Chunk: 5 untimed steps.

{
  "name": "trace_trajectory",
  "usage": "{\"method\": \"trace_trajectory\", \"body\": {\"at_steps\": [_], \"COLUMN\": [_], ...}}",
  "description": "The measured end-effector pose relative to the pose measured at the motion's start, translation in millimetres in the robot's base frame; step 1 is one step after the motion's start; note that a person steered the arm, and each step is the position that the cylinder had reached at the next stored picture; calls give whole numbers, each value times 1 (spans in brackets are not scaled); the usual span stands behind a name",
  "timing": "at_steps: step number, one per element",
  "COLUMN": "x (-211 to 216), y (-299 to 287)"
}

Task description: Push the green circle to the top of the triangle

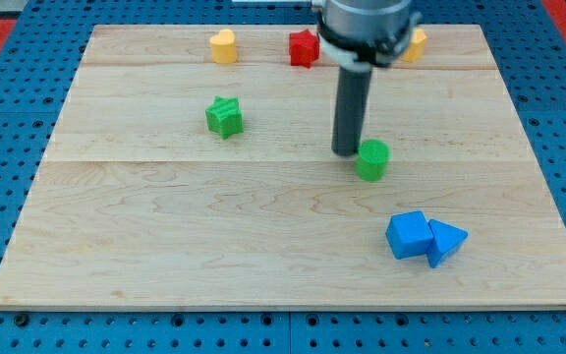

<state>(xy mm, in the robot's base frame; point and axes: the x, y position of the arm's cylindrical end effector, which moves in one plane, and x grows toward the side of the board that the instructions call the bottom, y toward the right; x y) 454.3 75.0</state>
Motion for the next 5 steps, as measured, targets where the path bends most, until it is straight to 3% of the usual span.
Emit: {"method": "trace_trajectory", "body": {"at_steps": [1, 2, 3, 4, 5], "x": [18, -19, -18, 42, 18], "y": [17, 19, 47, 65, 30]}}
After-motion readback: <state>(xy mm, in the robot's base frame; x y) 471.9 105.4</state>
